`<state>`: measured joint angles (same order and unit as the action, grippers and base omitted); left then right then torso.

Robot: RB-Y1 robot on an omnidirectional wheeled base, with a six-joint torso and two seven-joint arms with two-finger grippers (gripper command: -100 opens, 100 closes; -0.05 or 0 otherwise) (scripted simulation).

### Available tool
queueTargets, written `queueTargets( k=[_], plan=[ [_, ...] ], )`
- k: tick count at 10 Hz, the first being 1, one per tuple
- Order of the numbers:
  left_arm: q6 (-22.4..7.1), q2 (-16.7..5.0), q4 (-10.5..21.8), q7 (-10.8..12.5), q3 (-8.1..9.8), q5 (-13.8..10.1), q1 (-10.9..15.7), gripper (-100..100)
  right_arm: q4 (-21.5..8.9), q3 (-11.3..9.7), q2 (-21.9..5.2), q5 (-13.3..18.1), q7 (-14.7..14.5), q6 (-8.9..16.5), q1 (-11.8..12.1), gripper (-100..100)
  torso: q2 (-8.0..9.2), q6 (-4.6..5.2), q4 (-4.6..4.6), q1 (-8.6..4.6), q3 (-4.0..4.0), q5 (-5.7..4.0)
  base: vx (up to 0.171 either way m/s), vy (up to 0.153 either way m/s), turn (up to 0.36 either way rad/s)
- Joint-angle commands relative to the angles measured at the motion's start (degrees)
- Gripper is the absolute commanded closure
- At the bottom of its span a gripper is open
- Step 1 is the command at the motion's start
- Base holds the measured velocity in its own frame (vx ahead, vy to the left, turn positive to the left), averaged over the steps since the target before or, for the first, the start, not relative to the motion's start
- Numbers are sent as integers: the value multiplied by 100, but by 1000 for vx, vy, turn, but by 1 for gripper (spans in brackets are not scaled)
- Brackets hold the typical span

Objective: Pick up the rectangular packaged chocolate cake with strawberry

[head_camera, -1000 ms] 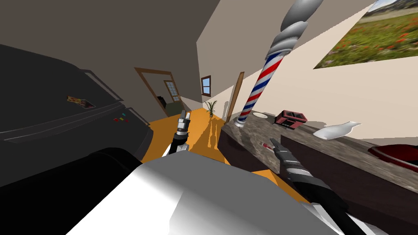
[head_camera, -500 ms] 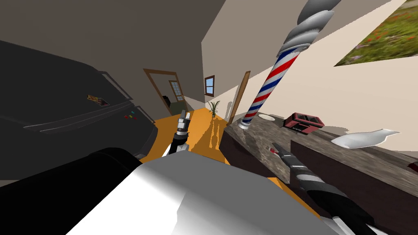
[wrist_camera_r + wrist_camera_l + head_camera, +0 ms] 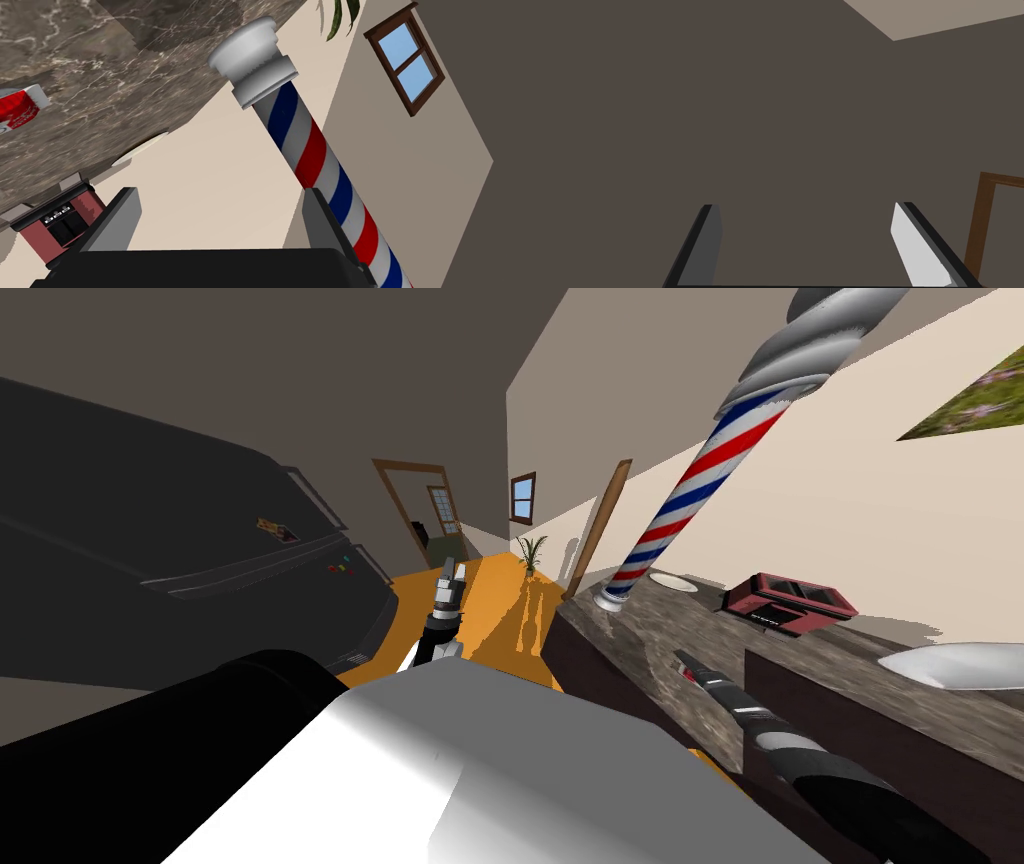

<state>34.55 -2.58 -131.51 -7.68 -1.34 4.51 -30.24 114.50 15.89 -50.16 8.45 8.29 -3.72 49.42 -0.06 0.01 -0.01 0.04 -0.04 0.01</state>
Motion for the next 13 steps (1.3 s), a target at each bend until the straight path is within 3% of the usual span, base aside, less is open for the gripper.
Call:
queueTargets(
  k=[1, 4, 5, 6, 8, 11, 12, 13],
  plan=[
    [0, 0, 0, 0, 0, 0, 0, 0, -51, 37, -286, 22, 15, 6, 114, -100, 0, 0, 0, 0, 0, 0, 21, 10, 83],
    [0, 0, 0, 0, 0, 0, 0, 0, -340, 72, -831, 149, 0, 10, 478, -100, -1, 2, 0, -3, -1, -1, 25, 6, 137],
    [0, 0, 0, 0, 0, 0, 0, 0, -340, 72, -1042, 149, 0, 10, 478, -100, -3, -1, -1, -3, -2, -1, 22, 1, 74],
    [0, 0, 0, 0, 1, 0, -1, 0, -490, 78, -1220, 210, -23, -8, 665, -100, -1, 3, 0, -3, -1, -1, 25, 3, 129],
    [0, 0, 0, 0, 1, 0, -1, 0, -490, 78, -1421, 210, -23, -8, 665, -100, -1, 3, 0, -5, -1, -1, 18, -2, 37],
    [0, 0, 0, 0, 1, 0, -1, 0, -795, 68, -1932, 329, -102, -86, 1045, -100, -1, 3, 0, -5, -1, -1, 24, -4, 120],
    [0, 0, 0, 0, 0, 0, 0, 0, -795, 68, -2112, 329, -102, -86, 1045, -100, -2, 1, 0, -6, -1, -2, 21, -8, 74],
    [0, 0, 0, 0, 1, 0, -1, 0, -949, 50, -2273, 386, -157, -146, 1237, -100, -1, 4, 0, -6, -1, -2, 27, -10, 158]
  ],
)
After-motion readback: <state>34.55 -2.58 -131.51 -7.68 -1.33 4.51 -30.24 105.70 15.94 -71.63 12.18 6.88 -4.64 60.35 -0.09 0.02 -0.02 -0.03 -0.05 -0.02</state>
